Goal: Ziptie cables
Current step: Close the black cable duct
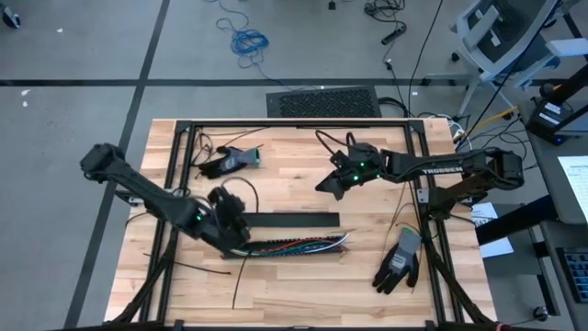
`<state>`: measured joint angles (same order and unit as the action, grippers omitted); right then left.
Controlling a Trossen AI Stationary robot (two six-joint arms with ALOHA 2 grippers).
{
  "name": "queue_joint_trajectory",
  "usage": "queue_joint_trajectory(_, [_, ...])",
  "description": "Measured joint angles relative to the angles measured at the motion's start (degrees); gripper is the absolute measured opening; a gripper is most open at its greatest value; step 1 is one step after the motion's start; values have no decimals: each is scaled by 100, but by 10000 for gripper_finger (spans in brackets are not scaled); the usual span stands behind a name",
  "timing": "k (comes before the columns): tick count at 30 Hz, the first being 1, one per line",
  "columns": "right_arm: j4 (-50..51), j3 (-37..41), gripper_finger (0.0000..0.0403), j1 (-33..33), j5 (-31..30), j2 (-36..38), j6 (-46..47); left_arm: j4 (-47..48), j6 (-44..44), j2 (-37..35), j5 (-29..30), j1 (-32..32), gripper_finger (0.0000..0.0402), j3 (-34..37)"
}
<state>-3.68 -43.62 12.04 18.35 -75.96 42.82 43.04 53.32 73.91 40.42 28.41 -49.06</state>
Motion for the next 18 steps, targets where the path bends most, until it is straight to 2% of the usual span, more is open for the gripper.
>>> queue_joint_trajectory(4, [908,-4,1,-28,-104,2,-689,-114,620,688,-142,144,192,1])
queue_joint_trajectory(6, [1546,-4,1,-92,-378,-4,-1001,-226,590,1012,-347,173,192,-2])
queue_joint_trajectory(9, [2226,-4,0,-120,-726,-79,-1417,-83,-97,1466,-1032,150,192,-2])
queue_joint_trajectory(12, [2380,-4,7,-165,-811,-221,-1787,89,-507,1854,-1302,79,192,-2])
queue_joint_trajectory(15, [2281,-4,35,-292,-802,-340,-2090,297,-1207,1959,-1816,-200,192,-15])
queue_joint_trajectory(18, [2259,-4,76,-389,-934,-409,-2138,899,-1353,1838,-1982,-664,192,-215])
